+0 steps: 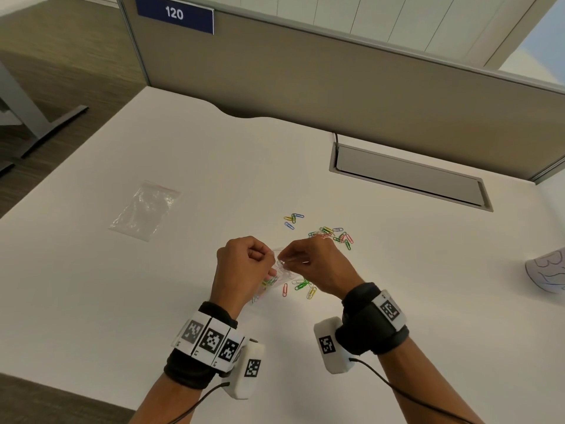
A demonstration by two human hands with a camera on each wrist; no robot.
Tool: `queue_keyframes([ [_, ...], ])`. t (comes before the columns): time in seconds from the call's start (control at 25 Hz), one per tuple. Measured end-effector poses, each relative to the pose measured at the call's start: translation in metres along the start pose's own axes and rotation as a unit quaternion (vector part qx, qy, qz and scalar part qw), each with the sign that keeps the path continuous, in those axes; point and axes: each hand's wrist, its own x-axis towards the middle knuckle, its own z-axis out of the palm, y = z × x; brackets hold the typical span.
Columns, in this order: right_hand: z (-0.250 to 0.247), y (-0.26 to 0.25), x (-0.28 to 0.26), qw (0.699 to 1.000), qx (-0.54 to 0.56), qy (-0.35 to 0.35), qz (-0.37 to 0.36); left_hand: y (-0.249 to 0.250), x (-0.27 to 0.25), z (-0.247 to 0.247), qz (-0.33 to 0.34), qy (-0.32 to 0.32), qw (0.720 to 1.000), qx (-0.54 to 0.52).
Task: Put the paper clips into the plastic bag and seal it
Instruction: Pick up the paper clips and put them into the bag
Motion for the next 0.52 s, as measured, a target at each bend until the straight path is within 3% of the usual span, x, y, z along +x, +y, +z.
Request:
queue_keyframes([
  [0.12, -0.01, -0.004, 0.004, 0.999, -0.03, -0.001, -0.021, 0.001, 0.0, -0.002, -0.009, 0.002, 1.0, -0.007],
  [0.28, -0.042, 0.02, 0.037, 0.99, -0.044, 0.131, -0.004, 0.001, -0.002, -0.003, -0.01, 0.008, 0.999, -0.035],
  [0.36, -0.045, 0.042, 0.066, 0.987, -0.14, 0.077, 0.035, -0.001, -0.005, -0.002, -0.022, 0.009, 0.998, -0.056],
  [0.52, -0.025, 0.078, 0.103, 0.948, -0.282, -0.132, 0.06, -0.002, -0.01, 0.006, -0.031, 0.007, 0.997, -0.074],
])
